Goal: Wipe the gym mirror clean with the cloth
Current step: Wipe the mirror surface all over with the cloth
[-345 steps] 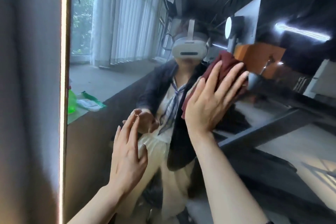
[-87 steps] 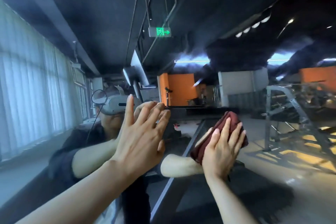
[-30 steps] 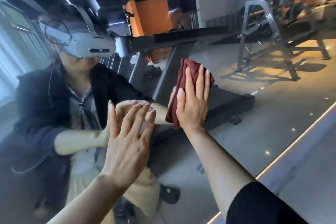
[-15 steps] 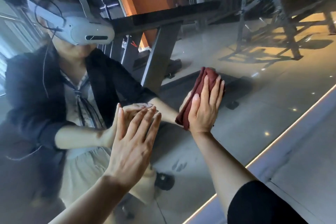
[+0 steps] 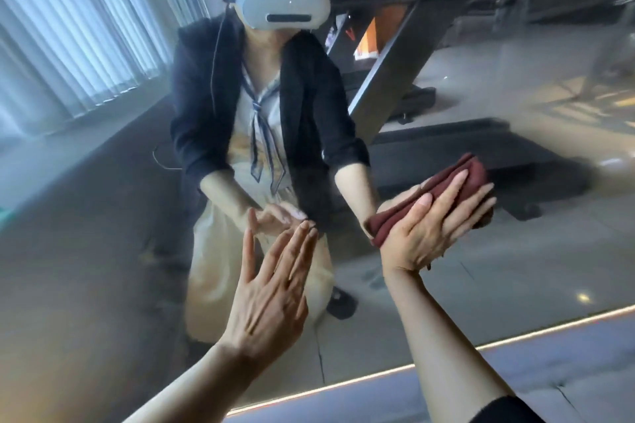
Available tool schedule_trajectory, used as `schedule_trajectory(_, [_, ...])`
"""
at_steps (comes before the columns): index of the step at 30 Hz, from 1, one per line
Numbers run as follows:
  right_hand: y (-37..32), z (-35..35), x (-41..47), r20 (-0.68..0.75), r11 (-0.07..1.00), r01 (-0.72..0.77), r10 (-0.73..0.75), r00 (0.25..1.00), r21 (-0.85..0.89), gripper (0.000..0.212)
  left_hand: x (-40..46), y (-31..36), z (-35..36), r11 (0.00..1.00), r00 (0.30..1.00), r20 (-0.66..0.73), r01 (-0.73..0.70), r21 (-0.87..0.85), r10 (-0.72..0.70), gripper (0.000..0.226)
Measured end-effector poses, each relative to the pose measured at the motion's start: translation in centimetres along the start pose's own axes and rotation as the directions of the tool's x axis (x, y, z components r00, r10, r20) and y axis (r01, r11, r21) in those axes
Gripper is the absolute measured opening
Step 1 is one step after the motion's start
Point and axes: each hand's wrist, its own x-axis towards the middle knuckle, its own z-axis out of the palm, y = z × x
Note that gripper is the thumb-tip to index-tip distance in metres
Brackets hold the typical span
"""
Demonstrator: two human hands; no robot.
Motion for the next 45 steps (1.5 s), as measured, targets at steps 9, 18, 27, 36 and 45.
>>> schedule_trajectory(9, [-12.2, 1.2, -10.5, 0.115, 0.911, 0.410, -0.413, 0.903, 0.053, 0.048, -10.5, -10.6, 0.2, 0.985, 0.984, 0.058, 0.168, -0.025, -0.166, 0.098])
schedule_trajectory(18, [-25.2, 3.1, -27.4, 0.244, 0.683, 0.724, -0.722, 0.648, 0.100, 0.046, -23.8, -23.7, 1.7, 0.949, 0.953, -0.007, 0.301, -0.099, -0.303, 0.093])
schedule_trajectory(27, [-30.1, 4.2, -42.9, 0.280, 0.495, 0.831, -0.860, 0.427, 0.254, 0.049, -34.4, -29.6, 5.5, 0.848, 0.852, 0.021, 0.523, -0.089, -0.523, 0.112])
schedule_trajectory(36, [-20.1, 3.6, -47.1, 0.289, 0.147, 0.934, -0.956, 0.049, 0.325, 0.058, -37.9, -25.0, 14.0, 0.742, 0.750, -0.012, 0.652, -0.152, -0.662, 0.121])
schedule_trajectory(45, [-6.0, 2.3, -50.7, 0.275, 0.110, 0.956, -0.961, 0.033, 0.272, 0.064, -41.0, -19.1, 25.1, 0.807, 0.788, -0.176, 0.569, -0.158, -0.590, 0.125])
